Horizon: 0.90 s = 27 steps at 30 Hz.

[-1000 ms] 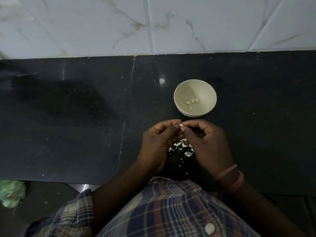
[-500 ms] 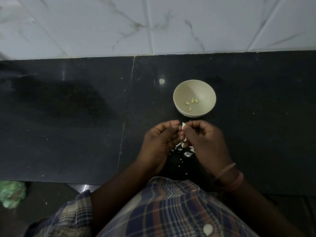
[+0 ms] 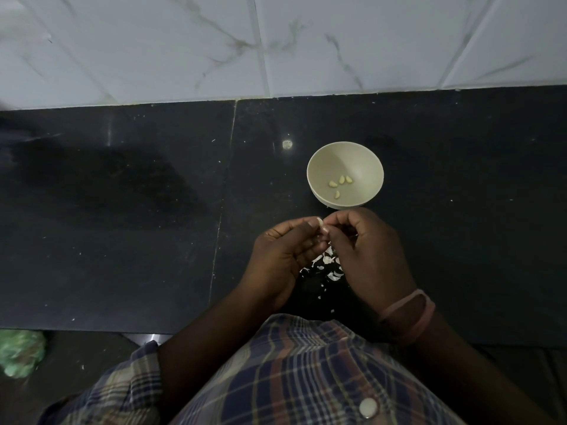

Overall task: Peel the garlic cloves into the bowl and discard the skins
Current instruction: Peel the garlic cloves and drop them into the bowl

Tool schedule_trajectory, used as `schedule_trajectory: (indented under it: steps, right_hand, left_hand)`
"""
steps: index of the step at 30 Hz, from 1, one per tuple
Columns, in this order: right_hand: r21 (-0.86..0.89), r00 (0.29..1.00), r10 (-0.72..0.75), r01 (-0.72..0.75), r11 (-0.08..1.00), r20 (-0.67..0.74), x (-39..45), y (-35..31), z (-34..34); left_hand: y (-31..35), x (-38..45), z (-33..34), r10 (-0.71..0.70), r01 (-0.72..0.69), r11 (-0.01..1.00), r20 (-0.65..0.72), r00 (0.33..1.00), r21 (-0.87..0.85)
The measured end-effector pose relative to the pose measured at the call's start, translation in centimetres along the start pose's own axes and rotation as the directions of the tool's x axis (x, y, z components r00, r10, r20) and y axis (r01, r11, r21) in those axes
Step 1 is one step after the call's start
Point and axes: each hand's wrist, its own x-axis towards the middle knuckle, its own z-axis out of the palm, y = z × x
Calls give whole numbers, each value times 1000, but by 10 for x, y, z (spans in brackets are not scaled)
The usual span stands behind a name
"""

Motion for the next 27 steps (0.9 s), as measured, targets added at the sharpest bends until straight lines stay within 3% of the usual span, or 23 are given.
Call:
schedule_trajectory:
  steps: [9,27]
  right_hand:
    - [87,989,144,-145,986,23,3,-2,0]
    - [18,993,109,-110,994,40,2,-6,-2]
  left_hand:
    - [2,2,2,-53,53,998,0,999,-27]
    - [0,-5,4,-55,55,998,-8,998,-6]
